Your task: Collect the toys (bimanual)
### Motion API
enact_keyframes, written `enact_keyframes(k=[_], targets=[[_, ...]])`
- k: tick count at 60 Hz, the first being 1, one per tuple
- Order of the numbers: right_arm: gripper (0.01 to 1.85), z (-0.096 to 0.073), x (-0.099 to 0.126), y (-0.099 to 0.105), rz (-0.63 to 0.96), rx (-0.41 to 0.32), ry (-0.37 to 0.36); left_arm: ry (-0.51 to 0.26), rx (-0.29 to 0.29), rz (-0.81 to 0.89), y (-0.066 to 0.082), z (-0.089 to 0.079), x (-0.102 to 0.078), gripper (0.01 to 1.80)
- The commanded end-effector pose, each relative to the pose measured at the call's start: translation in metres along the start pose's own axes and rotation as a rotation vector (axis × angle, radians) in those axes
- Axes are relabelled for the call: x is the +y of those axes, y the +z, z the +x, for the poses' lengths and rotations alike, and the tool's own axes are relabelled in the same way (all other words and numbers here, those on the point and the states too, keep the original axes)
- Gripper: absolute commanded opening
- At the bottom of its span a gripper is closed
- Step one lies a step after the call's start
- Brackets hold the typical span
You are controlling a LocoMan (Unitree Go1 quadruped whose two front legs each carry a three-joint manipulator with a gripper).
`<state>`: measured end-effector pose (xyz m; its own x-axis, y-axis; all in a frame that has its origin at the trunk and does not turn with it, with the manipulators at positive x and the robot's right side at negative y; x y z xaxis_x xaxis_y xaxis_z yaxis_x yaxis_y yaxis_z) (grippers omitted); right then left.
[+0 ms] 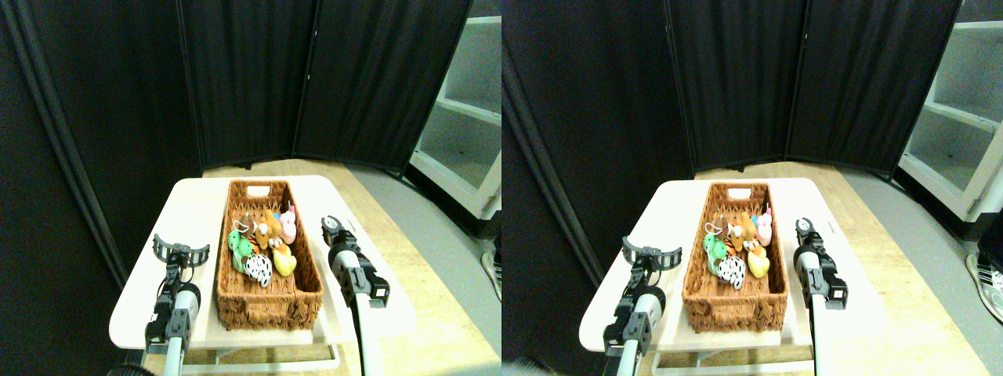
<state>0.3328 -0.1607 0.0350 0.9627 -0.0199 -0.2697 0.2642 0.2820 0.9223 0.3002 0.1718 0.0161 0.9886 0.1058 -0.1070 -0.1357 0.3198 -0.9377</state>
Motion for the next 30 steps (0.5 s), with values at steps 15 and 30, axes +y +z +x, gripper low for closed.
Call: enact_keyframes(k=[15,30], targets=[[0.01,0.0006,0.0095,-0.001,-0.004,0.0,0.051,-0.089,-0.135,0.02,-0.0013,0.0044,-0.0009,0.89],[0.01,0.0029,0.0101,-0.0015,0.0,0.003,0.049,-0.096,-0.14,0.025,-0.0005,0.0063,-0.0049,0.87]])
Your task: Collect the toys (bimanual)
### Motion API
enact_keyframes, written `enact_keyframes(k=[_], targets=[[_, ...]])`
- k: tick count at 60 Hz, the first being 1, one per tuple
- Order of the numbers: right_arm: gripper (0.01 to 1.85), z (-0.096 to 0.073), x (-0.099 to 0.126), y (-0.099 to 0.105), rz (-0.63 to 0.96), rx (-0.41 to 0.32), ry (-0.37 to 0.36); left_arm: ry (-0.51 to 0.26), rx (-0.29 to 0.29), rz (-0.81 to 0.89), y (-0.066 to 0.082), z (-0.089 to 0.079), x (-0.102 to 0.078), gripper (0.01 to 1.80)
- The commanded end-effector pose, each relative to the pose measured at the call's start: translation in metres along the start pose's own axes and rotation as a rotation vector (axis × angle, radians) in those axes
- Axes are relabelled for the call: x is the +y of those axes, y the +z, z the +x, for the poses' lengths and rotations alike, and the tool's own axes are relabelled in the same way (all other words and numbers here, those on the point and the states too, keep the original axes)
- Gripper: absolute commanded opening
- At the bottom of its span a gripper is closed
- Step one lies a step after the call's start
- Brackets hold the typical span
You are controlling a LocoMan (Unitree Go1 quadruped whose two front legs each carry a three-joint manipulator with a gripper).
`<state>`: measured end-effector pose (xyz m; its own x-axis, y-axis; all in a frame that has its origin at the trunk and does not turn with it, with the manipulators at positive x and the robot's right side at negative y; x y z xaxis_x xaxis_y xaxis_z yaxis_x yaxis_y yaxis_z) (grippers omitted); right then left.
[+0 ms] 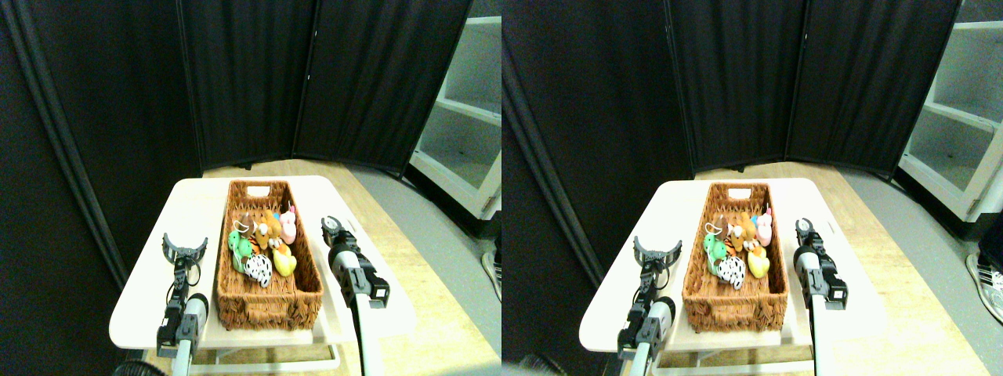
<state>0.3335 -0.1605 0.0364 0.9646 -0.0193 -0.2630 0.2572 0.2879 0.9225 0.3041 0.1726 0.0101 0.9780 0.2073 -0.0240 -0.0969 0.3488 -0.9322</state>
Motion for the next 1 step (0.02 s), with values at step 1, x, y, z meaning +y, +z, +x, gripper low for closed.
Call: enact_keyframes(k=[1], targets=[[0.01,0.0029,0.0086,-0.0017,0.006,0.007,0.044,-0.053,-0.021,-0.005,0.0014,0.0028,-0.01,0.87]])
